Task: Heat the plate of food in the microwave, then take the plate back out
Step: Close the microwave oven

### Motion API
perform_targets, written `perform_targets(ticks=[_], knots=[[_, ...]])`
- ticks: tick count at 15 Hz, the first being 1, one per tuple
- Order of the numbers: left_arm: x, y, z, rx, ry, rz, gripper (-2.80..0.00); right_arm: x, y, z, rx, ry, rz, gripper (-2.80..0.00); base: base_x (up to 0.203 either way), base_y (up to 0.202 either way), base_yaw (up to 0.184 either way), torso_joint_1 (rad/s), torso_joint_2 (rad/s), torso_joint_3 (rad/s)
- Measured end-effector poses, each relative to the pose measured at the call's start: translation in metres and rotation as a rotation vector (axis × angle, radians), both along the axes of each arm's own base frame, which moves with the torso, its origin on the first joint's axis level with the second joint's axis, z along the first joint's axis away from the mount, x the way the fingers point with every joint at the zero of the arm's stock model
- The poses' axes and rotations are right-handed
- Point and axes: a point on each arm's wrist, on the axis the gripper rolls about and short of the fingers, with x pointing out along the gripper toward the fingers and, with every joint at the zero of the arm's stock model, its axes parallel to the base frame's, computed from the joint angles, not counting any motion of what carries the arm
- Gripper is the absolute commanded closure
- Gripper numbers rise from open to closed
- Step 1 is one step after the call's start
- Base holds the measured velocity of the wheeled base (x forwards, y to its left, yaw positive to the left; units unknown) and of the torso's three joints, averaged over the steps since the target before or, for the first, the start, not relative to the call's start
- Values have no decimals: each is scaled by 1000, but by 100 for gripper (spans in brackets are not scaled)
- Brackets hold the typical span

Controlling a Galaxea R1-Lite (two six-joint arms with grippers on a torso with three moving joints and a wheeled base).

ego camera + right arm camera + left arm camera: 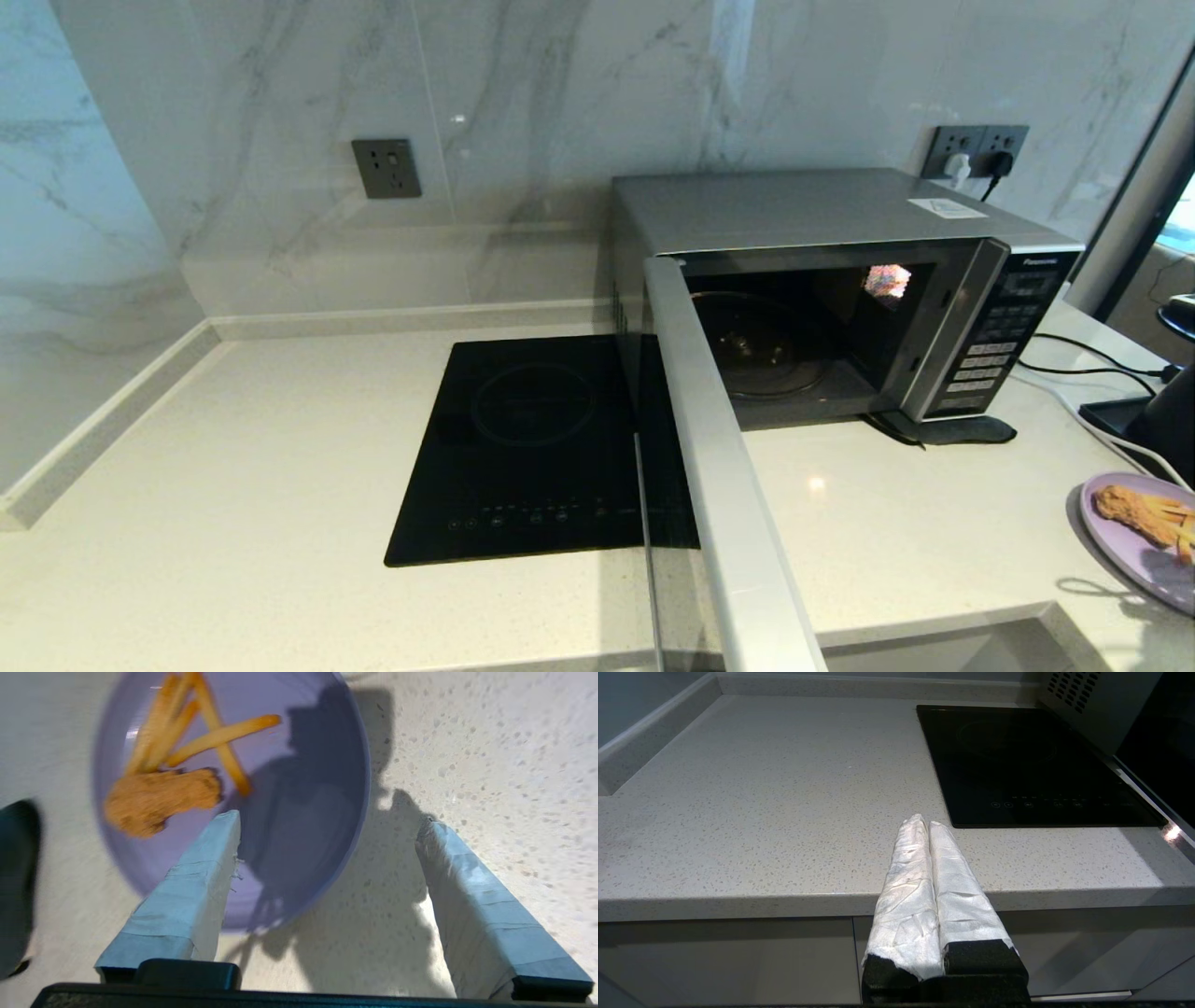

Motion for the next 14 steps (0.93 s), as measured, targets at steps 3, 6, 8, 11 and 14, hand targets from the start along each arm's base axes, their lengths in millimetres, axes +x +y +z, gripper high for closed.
perform_targets(ticks=[3, 6, 8, 11, 14], knots=[[0, 0, 0, 0, 0, 0, 0, -15, 20, 35, -103, -75, 77, -280, 0, 0, 0, 0, 0, 0], [0, 0, 0, 0, 0, 0, 0, -18, 42, 80, -247, -182, 164, -280, 0, 0, 0, 0, 0, 0], [0, 0, 0, 0, 0, 0, 0, -14, 55, 109, -339, -237, 192, -280, 0, 0, 0, 0, 0, 0], [0, 0, 0, -1, 0, 0, 0, -5, 87, 141, -427, -251, 268, -280, 0, 0, 0, 0, 0, 0], [0, 0, 0, 0, 0, 0, 0, 0, 127, 177, -419, -268, 386, -280, 0, 0, 0, 0, 0, 0]])
